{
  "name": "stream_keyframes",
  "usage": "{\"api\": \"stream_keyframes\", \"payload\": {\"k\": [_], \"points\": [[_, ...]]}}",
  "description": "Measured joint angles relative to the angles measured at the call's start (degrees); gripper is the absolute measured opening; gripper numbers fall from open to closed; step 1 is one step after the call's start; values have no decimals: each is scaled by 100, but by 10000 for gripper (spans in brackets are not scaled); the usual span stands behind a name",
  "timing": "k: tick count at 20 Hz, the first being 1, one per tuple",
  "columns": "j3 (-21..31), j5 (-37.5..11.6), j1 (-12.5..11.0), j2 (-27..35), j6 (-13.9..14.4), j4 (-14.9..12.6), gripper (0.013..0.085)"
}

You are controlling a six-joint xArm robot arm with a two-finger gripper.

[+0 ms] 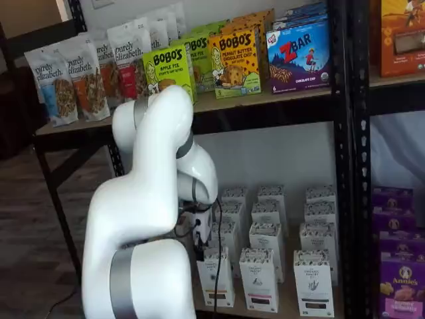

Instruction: Pick up the white box with a yellow strip in the middle, on the bottom shelf, the fourth box from the left

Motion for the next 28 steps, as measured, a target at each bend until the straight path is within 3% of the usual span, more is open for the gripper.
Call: {"api": "stream_keyframes", "payload": {"k": [9,18,22,28], "points": [[-637,64,-65,539,80,-147,850],[-1116,339,-137,889,356,-528,850],[-1301,538,-145,1004,632,-850,850],[-1422,536,-122,1160,808,-1039,850]]}}
